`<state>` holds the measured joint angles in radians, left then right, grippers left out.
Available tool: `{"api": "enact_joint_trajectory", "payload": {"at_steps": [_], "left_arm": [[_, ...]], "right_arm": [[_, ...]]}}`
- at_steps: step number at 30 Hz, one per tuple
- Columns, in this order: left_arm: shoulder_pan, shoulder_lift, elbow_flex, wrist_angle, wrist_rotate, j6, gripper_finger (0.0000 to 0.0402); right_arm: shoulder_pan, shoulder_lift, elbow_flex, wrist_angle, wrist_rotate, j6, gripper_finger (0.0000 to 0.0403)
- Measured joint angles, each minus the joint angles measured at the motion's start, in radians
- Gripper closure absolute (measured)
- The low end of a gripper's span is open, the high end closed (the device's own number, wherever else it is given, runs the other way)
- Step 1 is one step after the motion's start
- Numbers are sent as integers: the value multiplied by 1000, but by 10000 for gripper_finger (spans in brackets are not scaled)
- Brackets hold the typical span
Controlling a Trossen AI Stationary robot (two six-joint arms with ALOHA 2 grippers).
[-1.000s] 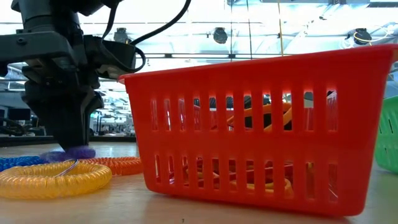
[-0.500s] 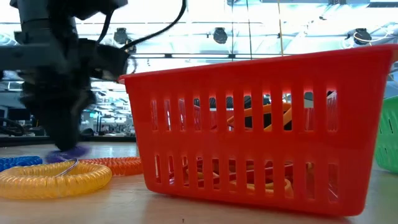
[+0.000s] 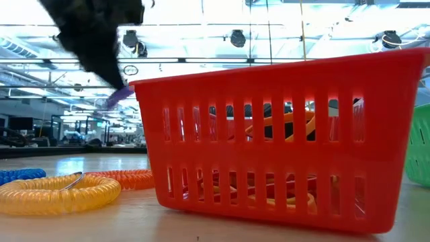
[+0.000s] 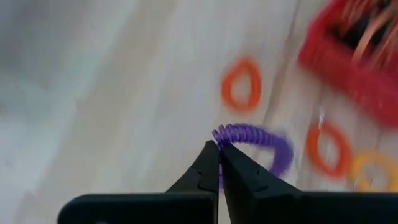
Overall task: Pick & Place Office Desk Supplies
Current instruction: Put the purple spring rubberband into the green bin
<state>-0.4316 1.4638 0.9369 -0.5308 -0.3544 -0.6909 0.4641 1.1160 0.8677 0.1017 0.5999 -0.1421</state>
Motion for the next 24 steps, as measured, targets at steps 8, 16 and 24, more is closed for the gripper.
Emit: {"api": "enact_joint_trajectory", "payload": {"at_steps": [8, 16, 24], "left_arm": [[13, -38, 1, 277, -241, 226, 395], [68, -37, 2, 512, -330, 440, 391], [124, -37, 3, 736, -324, 622, 390]], "right_arm": [[0, 0, 0, 8, 0, 0, 261], [-2, 12, 1, 48, 1, 0, 261], [-55, 72, 1, 119, 1, -10, 261]]}}
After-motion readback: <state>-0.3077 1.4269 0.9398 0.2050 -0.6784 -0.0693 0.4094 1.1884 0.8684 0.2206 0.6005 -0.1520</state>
